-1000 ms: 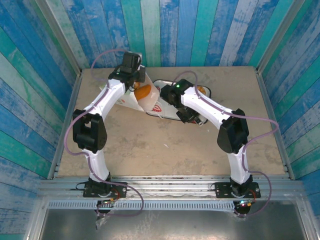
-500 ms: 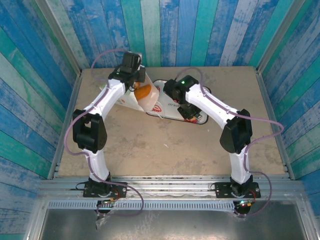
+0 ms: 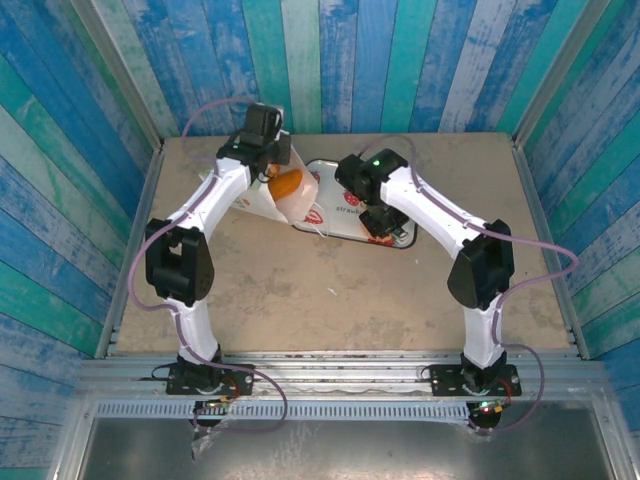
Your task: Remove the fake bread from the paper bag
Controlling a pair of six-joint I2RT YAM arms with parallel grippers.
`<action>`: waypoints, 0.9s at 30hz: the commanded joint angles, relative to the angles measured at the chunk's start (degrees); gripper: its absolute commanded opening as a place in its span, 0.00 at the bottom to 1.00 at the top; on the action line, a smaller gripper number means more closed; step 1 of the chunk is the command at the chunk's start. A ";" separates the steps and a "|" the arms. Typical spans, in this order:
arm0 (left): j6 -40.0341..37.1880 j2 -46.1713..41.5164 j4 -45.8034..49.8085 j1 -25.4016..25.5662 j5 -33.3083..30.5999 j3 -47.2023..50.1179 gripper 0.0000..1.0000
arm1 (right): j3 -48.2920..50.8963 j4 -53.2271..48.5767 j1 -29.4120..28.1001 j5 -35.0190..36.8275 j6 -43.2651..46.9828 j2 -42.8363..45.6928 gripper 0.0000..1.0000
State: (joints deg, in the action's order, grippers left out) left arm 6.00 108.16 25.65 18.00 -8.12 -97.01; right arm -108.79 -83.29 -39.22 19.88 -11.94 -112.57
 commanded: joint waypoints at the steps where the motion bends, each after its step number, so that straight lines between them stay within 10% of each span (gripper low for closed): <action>1: -0.02 -4.26 1.00 -0.16 -1.18 -2.39 0.01 | -2.38 -0.81 0.18 -1.93 0.15 3.70 0.32; 27: -0.64 -3.79 2.01 -0.16 -1.99 -3.53 0.01 | 15.39 4.88 2.91 -14.53 -1.86 11.05 0.30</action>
State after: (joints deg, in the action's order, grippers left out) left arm 5.80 108.16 27.75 17.93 -9.17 -98.74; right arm -94.11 -78.00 -37.50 4.86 -13.26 -103.70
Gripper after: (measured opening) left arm 0.050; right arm 0.300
